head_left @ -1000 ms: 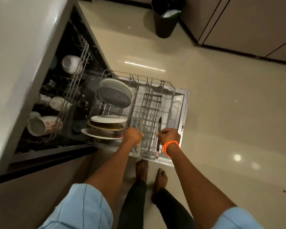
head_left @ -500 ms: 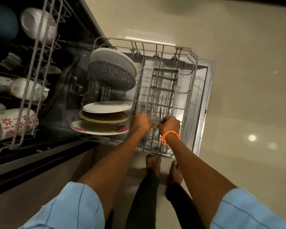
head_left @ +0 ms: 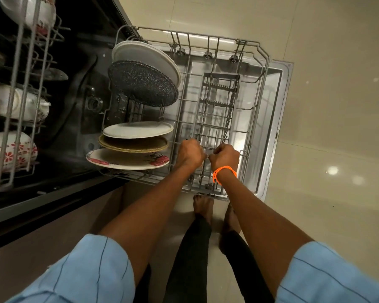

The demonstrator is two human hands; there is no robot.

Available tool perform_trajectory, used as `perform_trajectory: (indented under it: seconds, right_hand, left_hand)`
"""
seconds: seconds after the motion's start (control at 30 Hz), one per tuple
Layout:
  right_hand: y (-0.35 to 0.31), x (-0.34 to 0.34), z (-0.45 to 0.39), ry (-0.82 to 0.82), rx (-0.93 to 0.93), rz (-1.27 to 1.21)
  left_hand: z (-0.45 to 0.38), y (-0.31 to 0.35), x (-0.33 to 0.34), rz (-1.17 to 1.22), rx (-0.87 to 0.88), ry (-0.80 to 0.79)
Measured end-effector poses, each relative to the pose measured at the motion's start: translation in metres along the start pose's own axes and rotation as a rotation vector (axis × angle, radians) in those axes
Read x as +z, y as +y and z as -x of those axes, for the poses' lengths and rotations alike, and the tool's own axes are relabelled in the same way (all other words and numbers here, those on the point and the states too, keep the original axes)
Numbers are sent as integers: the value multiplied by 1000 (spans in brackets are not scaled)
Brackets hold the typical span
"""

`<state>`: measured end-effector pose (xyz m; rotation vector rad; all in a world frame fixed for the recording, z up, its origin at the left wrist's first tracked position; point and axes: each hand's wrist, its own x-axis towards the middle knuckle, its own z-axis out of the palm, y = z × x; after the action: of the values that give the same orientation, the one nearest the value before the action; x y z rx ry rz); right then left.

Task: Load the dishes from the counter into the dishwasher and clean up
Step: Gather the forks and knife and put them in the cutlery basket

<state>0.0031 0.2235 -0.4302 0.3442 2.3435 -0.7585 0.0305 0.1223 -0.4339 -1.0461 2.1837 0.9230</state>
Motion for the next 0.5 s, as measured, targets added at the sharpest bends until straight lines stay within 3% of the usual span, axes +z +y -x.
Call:
perform_trajectory:
  seconds: [0.5]
  right_hand:
    - [2, 5, -2, 21, 6, 13]
  left_hand:
    - [-6, -12, 13, 41, -16, 30]
